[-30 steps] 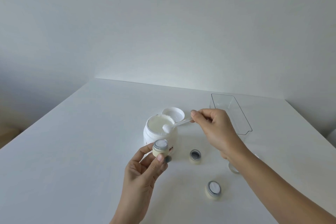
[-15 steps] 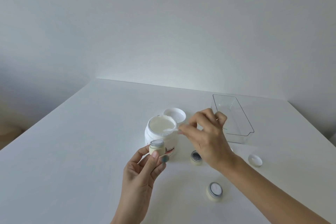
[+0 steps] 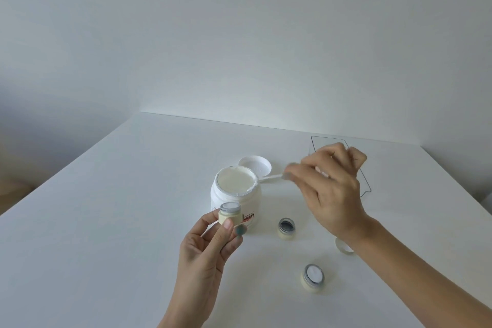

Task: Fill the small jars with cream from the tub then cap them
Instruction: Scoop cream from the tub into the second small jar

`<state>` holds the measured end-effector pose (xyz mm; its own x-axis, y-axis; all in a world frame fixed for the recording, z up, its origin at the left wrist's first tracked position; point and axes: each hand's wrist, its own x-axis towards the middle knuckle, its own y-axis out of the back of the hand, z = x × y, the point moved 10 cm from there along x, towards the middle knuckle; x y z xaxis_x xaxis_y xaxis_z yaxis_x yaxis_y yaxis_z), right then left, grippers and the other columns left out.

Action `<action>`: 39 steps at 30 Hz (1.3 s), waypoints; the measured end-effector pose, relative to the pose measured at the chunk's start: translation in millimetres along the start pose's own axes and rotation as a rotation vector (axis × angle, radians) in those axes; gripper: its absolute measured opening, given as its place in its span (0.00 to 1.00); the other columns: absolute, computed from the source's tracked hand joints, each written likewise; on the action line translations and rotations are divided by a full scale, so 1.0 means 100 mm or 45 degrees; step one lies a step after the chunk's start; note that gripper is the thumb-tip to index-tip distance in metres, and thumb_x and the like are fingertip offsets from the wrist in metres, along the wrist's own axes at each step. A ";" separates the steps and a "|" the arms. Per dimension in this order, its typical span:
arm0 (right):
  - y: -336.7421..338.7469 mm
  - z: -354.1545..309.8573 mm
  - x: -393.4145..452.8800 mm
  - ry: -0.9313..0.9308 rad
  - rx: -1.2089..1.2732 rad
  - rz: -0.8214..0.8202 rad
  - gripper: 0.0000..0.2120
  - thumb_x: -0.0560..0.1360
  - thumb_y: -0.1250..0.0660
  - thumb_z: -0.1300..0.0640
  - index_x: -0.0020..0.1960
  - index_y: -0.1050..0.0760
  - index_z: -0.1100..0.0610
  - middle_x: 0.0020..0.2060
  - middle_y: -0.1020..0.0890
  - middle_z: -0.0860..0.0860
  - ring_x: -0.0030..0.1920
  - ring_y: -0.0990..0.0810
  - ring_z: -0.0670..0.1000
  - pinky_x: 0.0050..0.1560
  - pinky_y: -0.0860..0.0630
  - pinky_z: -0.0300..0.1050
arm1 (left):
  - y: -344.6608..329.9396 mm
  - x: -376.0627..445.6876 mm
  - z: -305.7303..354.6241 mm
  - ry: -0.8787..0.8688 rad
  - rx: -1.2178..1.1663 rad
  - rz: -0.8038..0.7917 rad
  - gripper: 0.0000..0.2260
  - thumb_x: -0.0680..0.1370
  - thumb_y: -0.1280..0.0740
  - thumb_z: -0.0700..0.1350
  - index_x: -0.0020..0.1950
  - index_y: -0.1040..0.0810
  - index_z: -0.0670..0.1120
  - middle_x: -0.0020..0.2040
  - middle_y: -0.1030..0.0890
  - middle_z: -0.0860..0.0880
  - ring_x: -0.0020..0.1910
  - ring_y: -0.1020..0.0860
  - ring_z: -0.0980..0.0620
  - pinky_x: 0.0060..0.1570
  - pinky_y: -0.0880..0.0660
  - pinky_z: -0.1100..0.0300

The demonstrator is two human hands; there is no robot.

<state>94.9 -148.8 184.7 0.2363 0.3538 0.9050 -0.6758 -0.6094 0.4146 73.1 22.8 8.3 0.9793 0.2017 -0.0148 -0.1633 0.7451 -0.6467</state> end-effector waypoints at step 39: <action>-0.54 0.36 -0.32 -0.898 0.719 -0.610 0.14 0.78 0.36 0.55 0.35 0.27 0.43 0.33 0.25 0.42 0.40 0.27 0.47 0.47 0.30 0.43 | -0.27 -0.09 -0.07 0.140 0.111 -0.306 0.28 0.65 0.20 0.56 0.56 0.17 0.38 0.48 0.16 0.40 0.43 0.16 0.50 0.43 0.20 0.62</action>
<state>149.1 -153.0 137.3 0.8755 0.2614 0.4065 -0.0174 -0.8236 0.5669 69.9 -3.4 20.7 0.9975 -0.0537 0.0452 0.0699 0.8161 -0.5736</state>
